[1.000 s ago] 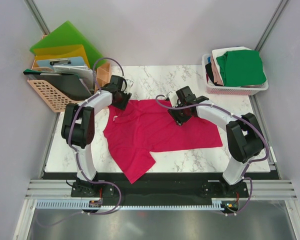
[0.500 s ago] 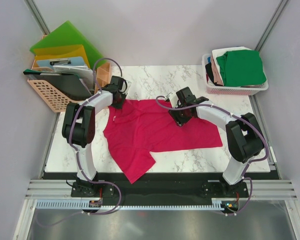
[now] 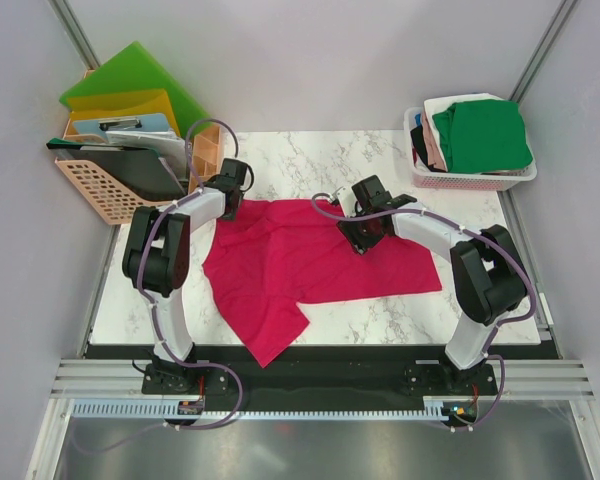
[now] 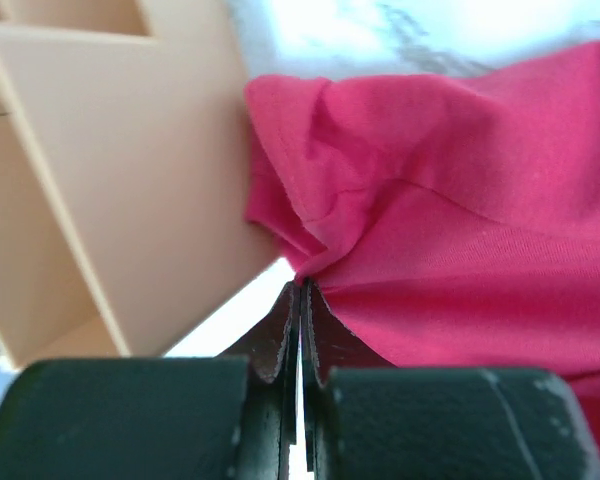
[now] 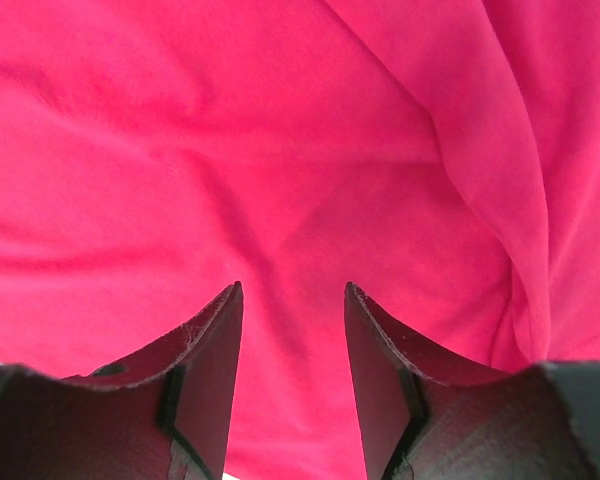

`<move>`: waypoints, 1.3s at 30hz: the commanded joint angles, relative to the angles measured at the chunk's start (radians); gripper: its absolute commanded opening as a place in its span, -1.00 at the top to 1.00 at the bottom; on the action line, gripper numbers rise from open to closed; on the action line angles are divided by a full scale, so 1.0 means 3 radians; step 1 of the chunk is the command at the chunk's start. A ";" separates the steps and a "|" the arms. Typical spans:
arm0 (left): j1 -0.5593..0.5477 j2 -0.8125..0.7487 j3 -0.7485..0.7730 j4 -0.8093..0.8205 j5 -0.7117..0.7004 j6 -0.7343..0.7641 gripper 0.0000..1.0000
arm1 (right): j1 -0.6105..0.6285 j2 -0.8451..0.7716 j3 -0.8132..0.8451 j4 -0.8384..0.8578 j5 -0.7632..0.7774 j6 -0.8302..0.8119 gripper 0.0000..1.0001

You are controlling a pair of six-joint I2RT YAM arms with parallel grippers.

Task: Fold and stack the t-shirts
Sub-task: Fold the flattened tshirt in 1/3 of the way

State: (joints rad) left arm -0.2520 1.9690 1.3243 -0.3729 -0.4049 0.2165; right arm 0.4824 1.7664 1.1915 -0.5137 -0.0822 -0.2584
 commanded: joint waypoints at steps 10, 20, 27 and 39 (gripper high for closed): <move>0.0042 -0.0121 0.0034 0.0169 -0.0317 0.0071 0.39 | 0.0013 0.0002 -0.0075 0.0071 -0.0028 -0.0023 -0.18; 0.0042 -0.0279 -0.0078 0.0231 -0.0189 0.0081 -0.68 | 0.0013 -0.0131 -0.0152 0.0122 0.0003 -0.0038 -0.23; 0.0042 -0.0478 -0.0088 0.0256 -0.0149 0.0184 -0.68 | 0.0013 -0.0141 -0.0193 0.0178 0.0085 -0.0038 -0.23; 0.0027 -0.1020 -0.0226 0.0200 0.0097 0.0270 -0.68 | -0.0257 -0.0039 -0.0019 0.0561 0.0698 0.0176 -0.25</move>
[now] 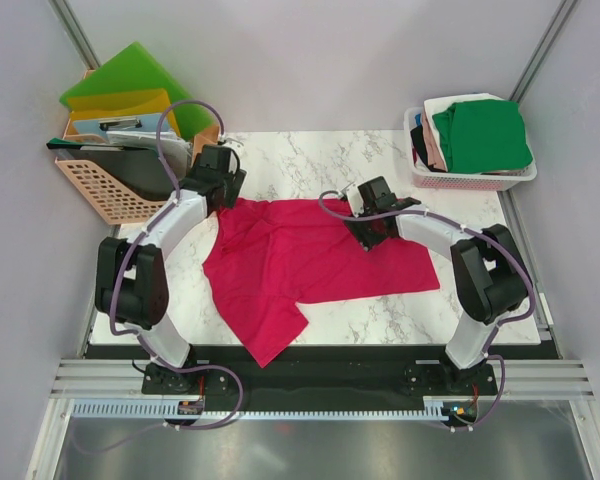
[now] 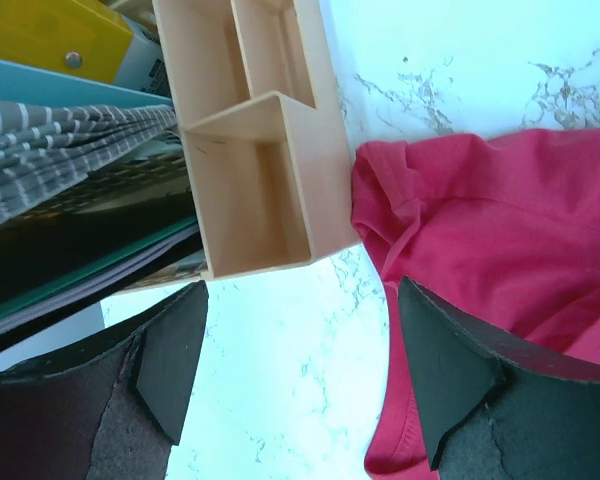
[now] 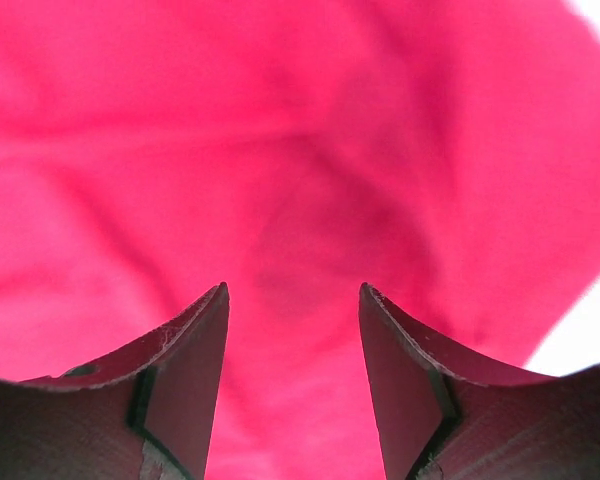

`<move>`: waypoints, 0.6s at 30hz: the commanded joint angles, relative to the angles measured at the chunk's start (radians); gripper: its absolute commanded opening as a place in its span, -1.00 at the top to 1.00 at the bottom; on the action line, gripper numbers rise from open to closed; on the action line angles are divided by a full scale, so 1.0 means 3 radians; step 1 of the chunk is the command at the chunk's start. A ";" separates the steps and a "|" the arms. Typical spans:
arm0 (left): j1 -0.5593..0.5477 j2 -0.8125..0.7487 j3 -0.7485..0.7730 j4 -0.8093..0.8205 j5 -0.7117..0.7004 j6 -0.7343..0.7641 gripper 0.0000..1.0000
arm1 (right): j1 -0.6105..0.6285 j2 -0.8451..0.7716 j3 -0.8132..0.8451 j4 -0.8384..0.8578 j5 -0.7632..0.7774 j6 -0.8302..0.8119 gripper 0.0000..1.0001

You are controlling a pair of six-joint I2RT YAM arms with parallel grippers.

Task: Fold and stack the t-shirts
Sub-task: Fold the flattened tshirt in 1/3 of the way

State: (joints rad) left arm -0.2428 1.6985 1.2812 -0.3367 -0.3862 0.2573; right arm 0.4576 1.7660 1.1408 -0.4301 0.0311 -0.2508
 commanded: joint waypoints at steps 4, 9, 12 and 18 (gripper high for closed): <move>-0.0004 -0.0221 -0.0185 0.0028 0.0229 0.0002 -0.67 | -0.0374 0.0141 0.0374 0.0334 0.0566 0.0222 -0.24; -0.0024 -0.0277 -0.0303 0.0007 0.0290 -0.0040 -0.66 | -0.0482 0.0346 0.0523 0.0370 0.0668 0.0217 -0.22; -0.0024 -0.0267 -0.0354 0.0013 0.0301 -0.0019 -0.66 | -0.0513 0.0392 0.0564 0.0375 0.0653 0.0217 -0.20; -0.0024 -0.0242 -0.0415 -0.0013 0.0459 -0.0105 -0.66 | -0.0513 0.0336 0.0452 0.0365 0.0572 0.0223 -0.11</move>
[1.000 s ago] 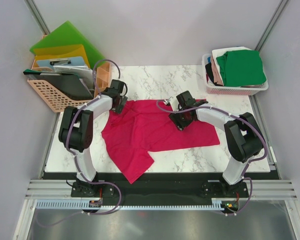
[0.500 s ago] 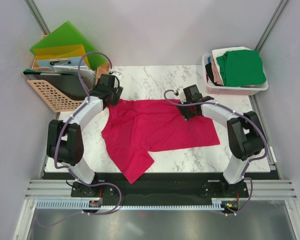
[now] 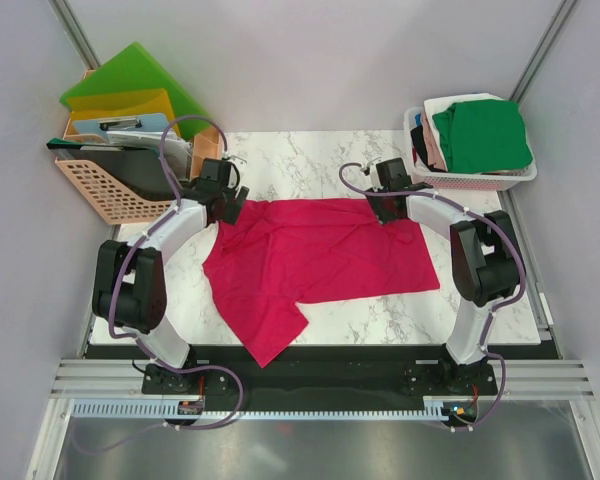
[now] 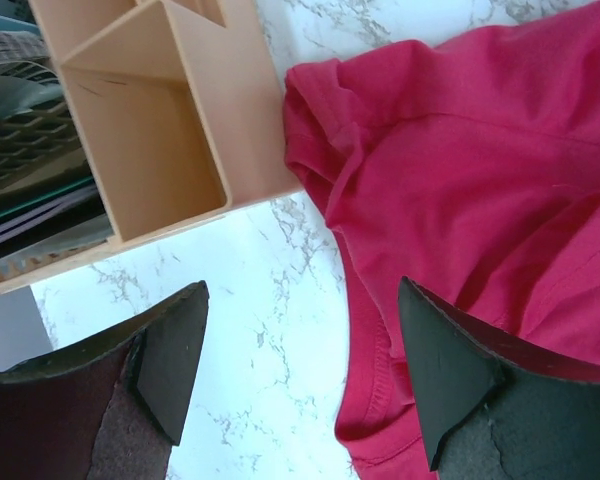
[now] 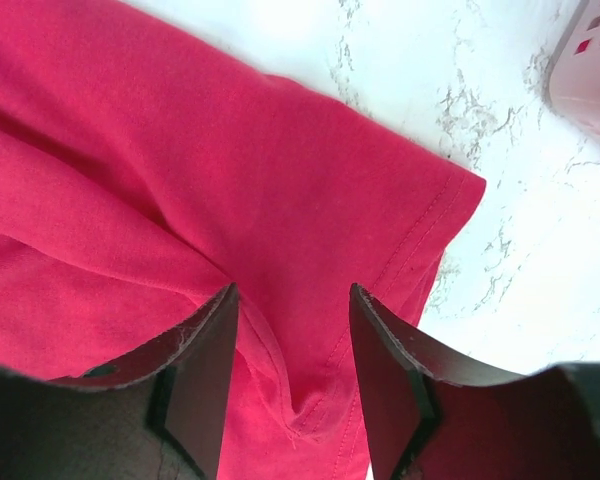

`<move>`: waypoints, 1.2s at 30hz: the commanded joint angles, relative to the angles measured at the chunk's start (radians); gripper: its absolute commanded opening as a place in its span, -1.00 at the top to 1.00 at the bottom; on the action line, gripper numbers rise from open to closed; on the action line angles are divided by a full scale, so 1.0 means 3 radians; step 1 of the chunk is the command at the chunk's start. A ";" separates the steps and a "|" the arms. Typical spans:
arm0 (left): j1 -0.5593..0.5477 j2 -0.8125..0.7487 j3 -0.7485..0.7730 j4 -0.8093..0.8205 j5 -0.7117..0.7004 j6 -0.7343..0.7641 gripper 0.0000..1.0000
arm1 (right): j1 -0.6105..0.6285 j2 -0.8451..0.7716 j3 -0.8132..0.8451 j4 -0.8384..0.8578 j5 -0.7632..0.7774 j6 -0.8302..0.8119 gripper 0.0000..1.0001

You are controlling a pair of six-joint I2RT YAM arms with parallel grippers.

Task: Fold and stack the t-shirts
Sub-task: Fold the flattened tshirt in 1/3 of the way

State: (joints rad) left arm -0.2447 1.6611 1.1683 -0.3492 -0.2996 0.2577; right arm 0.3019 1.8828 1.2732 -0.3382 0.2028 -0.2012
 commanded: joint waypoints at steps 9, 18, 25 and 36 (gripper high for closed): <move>-0.0038 0.0322 -0.0167 -0.0083 0.0815 -0.0419 -0.61 | 0.0006 -0.0452 -0.0143 -0.0110 -0.0083 0.0047 -0.10; -0.0038 0.0573 -0.0075 -0.0099 0.1065 -0.0470 -0.59 | 0.0001 -0.0549 -0.0148 -0.0340 -0.0170 0.0073 -0.08; -0.0038 0.0476 -0.0141 -0.0094 0.1070 -0.0470 -0.58 | -0.0045 -0.0605 -0.0352 -0.0442 -0.0262 0.0119 -0.01; -0.0038 0.0410 -0.0156 -0.0094 0.1065 -0.0440 -0.58 | -0.0127 -0.0784 -0.0511 -0.0565 -0.0180 0.0047 0.00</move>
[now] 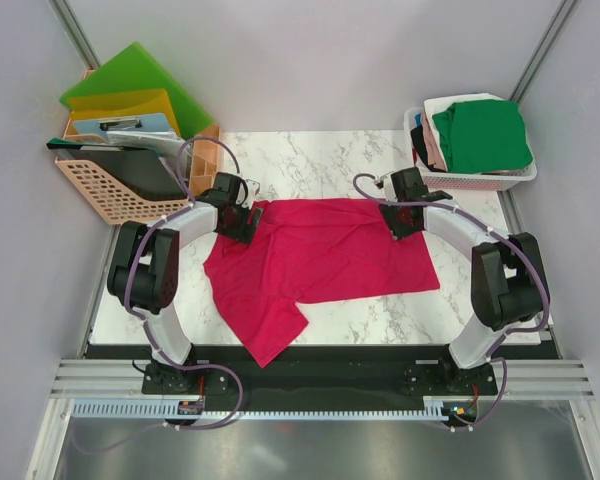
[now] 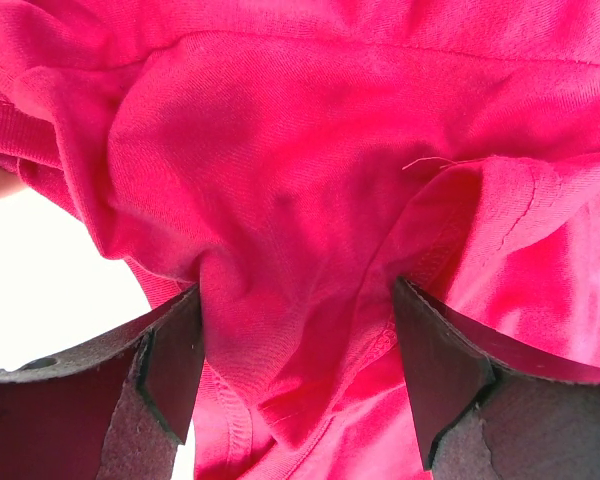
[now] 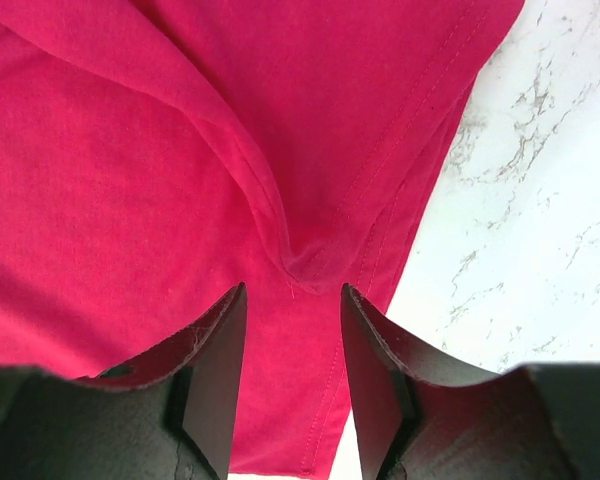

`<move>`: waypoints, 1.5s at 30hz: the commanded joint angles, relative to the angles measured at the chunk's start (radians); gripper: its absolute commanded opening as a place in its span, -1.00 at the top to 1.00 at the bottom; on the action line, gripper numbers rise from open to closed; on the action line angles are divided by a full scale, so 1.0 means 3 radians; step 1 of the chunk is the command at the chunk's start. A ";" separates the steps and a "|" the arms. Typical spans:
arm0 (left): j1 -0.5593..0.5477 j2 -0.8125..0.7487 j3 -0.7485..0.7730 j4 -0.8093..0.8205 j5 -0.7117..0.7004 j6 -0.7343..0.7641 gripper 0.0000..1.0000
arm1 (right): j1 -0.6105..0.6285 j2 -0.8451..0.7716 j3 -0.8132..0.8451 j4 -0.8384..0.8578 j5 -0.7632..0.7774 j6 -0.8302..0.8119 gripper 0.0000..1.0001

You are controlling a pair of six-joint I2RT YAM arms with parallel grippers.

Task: Fold and stack the t-shirts
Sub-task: Fold the flattened tshirt in 1/3 of the way

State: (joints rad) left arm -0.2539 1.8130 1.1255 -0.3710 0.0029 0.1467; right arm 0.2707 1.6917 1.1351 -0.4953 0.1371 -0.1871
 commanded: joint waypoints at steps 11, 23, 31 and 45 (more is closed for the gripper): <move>-0.0008 -0.0117 -0.0029 -0.0026 0.0026 -0.0039 -0.58 | -0.0069 0.0103 -0.0056 0.0045 0.0019 -0.0026 0.05; -0.0008 -0.0143 -0.0040 -0.0037 0.0006 -0.0019 -0.58 | -0.0110 0.0338 -0.0087 0.0224 -0.0002 -0.0031 0.22; -0.0008 -0.0122 -0.0034 -0.0037 0.0006 -0.0013 -0.57 | -0.0105 0.0232 -0.0179 0.0255 -0.0043 -0.0041 0.99; -0.0008 -0.0061 -0.0009 -0.0037 0.0052 -0.0019 -0.57 | -0.0186 -0.0474 -0.0255 -0.0123 0.0116 -0.0250 1.00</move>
State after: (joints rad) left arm -0.2539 1.8095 1.1225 -0.3710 0.0029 0.1471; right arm 0.2291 1.5814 1.0607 -0.4931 0.1444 -0.2314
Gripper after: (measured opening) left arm 0.786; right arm 0.010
